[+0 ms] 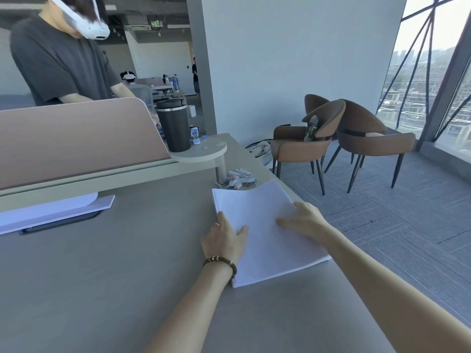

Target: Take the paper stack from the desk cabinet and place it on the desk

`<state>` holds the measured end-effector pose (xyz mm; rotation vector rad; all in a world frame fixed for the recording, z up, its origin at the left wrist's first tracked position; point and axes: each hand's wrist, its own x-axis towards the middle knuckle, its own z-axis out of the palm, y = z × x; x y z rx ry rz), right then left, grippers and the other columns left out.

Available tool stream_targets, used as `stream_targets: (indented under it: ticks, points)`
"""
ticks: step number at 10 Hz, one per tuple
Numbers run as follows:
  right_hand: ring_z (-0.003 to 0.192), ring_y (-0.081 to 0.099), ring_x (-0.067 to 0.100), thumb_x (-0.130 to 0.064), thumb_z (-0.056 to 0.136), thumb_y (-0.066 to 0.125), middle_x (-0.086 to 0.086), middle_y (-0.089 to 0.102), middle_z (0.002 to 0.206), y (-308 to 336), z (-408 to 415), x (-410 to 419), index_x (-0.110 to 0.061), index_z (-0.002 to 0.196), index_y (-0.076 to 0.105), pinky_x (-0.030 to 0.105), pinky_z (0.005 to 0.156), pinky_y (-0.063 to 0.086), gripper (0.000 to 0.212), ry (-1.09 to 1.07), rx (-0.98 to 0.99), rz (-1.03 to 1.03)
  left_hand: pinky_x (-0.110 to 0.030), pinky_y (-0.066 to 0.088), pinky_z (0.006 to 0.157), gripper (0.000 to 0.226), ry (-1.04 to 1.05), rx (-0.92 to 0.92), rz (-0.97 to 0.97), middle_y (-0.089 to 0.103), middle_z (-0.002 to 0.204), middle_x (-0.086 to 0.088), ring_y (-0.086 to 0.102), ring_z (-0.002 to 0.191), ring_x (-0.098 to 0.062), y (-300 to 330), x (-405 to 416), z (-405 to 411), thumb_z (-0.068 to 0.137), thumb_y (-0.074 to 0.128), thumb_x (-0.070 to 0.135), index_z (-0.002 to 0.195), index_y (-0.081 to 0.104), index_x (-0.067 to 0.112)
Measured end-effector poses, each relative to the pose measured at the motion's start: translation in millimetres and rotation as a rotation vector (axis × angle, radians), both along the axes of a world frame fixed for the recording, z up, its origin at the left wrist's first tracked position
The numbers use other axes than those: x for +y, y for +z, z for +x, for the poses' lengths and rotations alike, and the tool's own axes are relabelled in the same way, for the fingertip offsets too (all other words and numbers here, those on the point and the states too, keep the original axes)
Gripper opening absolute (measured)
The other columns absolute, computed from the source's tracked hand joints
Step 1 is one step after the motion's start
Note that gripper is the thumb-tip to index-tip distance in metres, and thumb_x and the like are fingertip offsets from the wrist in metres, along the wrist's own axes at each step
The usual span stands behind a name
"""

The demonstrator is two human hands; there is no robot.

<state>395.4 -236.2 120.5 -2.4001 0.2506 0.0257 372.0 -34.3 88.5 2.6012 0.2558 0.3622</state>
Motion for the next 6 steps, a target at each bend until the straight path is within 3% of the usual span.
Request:
stream_targets:
  ticks: [2,3,4,5,6]
  points:
    - [0.122,0.043,0.03,-0.048,0.078,0.062,0.006,0.038,0.109,-5.7,-0.5,6.5,-0.01,0.114,0.06,0.035,0.085,0.038,0.052,-0.014,0.004,-0.194,-0.042,0.041,0.094,0.075,0.022,0.069,0.264,0.059,0.125,-0.018,0.056,0.112,-0.036,-5.4,-0.8,4.6,0.089,0.04,0.058,0.142,0.035,0.005]
    - [0.121,0.043,0.034,-0.055,0.077,0.058,0.008,0.044,0.11,-9.8,-1.6,5.6,-0.013,0.107,0.063,0.041,0.095,0.036,0.052,-0.024,0.003,-0.284,-0.043,0.038,0.094,0.073,0.023,0.119,0.307,0.054,0.125,-0.016,0.051,0.113,-0.034,-4.1,3.8,2.0,0.089,0.034,0.063,0.14,0.04,0.01]
    - [0.122,0.042,0.035,-0.058,0.078,0.058,0.013,0.049,0.123,-10.9,-0.8,6.2,-0.014,0.109,0.062,0.042,0.098,0.035,0.055,-0.012,0.023,-0.29,-0.043,0.037,0.095,0.073,0.031,0.149,0.257,0.052,0.124,-0.015,0.05,0.112,-0.034,-4.3,7.9,1.0,0.088,0.033,0.066,0.138,0.042,0.015]
    - [0.135,0.035,0.037,-0.059,0.08,0.062,0.018,0.043,0.14,-7.9,0.6,0.7,-0.012,0.139,0.046,0.046,0.105,0.034,0.077,-0.033,0.016,-0.183,-0.043,0.037,0.098,0.077,0.007,0.187,0.186,0.051,0.126,-0.015,0.049,0.117,-0.035,3.6,10.5,-3.8,0.086,0.033,0.07,0.141,0.038,0.017]
    - [0.142,0.028,0.036,-0.053,0.082,0.067,0.019,0.035,0.15,-5.1,0.3,-10.9,-0.017,0.157,0.025,0.052,0.112,0.034,0.093,-0.102,-0.041,0.029,-0.044,0.037,0.104,0.081,-0.031,0.172,-0.046,0.047,0.134,-0.017,0.041,0.128,-0.034,13.6,20.7,-9.4,0.086,0.038,0.069,0.148,0.031,0.018]
